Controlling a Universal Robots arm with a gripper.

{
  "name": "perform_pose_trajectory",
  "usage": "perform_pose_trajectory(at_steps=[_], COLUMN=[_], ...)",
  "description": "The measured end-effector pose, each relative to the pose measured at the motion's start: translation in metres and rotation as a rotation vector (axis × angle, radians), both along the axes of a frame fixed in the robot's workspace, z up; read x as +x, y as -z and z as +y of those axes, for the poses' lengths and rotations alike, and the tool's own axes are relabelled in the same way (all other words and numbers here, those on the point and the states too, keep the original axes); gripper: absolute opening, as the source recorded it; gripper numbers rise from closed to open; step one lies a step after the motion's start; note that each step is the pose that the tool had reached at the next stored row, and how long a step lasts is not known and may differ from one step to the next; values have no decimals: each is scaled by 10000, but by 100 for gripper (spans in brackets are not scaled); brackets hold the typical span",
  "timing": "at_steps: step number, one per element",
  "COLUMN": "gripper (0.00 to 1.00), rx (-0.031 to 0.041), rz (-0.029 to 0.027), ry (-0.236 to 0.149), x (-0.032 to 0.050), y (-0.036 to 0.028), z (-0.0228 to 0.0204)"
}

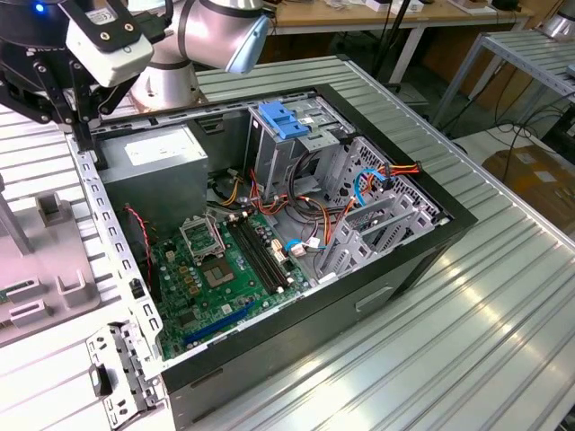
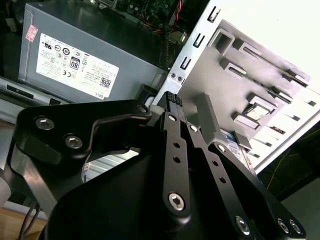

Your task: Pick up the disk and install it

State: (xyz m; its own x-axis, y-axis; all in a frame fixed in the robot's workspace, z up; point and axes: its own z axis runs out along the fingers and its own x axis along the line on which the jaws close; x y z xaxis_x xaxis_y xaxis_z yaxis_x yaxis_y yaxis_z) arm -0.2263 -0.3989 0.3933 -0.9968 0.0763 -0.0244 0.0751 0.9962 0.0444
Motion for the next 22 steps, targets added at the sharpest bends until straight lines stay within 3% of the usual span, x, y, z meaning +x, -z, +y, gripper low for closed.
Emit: perform_pose_trajectory(at_steps=[22], gripper=[11], rx=[0], rz=[0], ry=[0], x=[-191], y=[0], z=[0])
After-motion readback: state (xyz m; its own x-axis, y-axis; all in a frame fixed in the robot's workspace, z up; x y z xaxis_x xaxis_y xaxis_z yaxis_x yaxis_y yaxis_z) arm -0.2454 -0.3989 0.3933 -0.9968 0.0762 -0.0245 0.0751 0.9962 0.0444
